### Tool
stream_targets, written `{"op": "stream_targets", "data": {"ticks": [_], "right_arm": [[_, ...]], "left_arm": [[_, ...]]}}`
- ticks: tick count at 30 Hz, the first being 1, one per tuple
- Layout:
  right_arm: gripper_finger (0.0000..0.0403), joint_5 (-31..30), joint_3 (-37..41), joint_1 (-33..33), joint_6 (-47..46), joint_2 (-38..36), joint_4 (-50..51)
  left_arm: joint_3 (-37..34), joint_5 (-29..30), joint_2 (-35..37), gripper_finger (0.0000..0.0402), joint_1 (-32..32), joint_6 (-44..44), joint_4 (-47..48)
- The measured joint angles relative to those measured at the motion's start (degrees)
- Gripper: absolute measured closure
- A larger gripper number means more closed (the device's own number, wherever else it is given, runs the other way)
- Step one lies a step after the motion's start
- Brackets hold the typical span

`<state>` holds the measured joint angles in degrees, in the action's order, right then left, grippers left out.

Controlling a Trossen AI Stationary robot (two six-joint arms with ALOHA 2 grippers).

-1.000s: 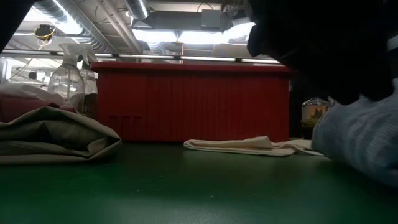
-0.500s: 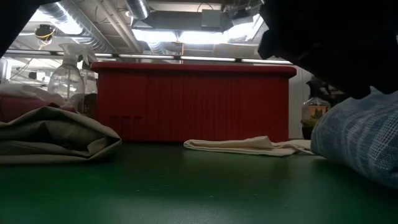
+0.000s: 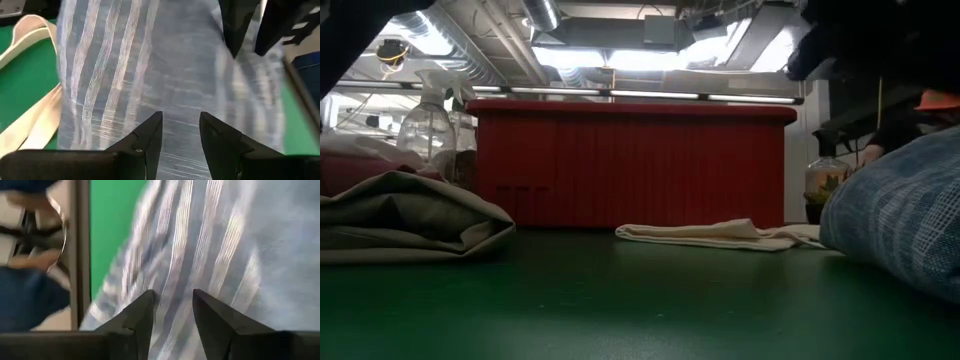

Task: Fold Laundry from Bin
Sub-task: Fold the blue polo shirt

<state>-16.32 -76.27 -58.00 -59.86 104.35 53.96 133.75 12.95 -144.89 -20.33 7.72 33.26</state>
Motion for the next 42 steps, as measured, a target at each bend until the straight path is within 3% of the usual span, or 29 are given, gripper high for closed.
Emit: {"op": "stream_targets", "data": {"ticks": [7, 10, 17, 24, 32, 42], "right_arm": [[0.0265, 13.3, 10.2, -0.5, 0.1, 0.0, -14.1], [0.0265, 16.1, 11.5, -0.9, 0.1, 0.0, -17.2], [0.0265, 18.2, 11.4, -1.4, 0.9, -0.1, -17.4], [0.0265, 13.0, 11.4, -0.9, 11.7, -0.1, -17.2], [0.0265, 13.8, 11.4, 4.1, 21.4, -0.7, -16.8], [0.0265, 15.0, 11.4, 5.4, 22.8, -10.6, -16.4]], "left_arm": [[-0.3, -0.2, -4.4, 0.0276, 1.7, -0.9, 1.0], [-0.2, -0.6, -4.7, 0.0276, 2.4, -0.8, 2.6], [0.0, -0.9, -4.1, 0.0276, 3.3, -0.4, 8.8], [0.4, -3.1, -2.9, 0.0276, 2.3, 2.1, 17.3], [0.5, -8.1, -2.6, 0.0277, 0.0, 8.7, 27.5], [0.2, -6.8, 2.0, 0.0277, -3.6, 11.2, 29.5]]}}
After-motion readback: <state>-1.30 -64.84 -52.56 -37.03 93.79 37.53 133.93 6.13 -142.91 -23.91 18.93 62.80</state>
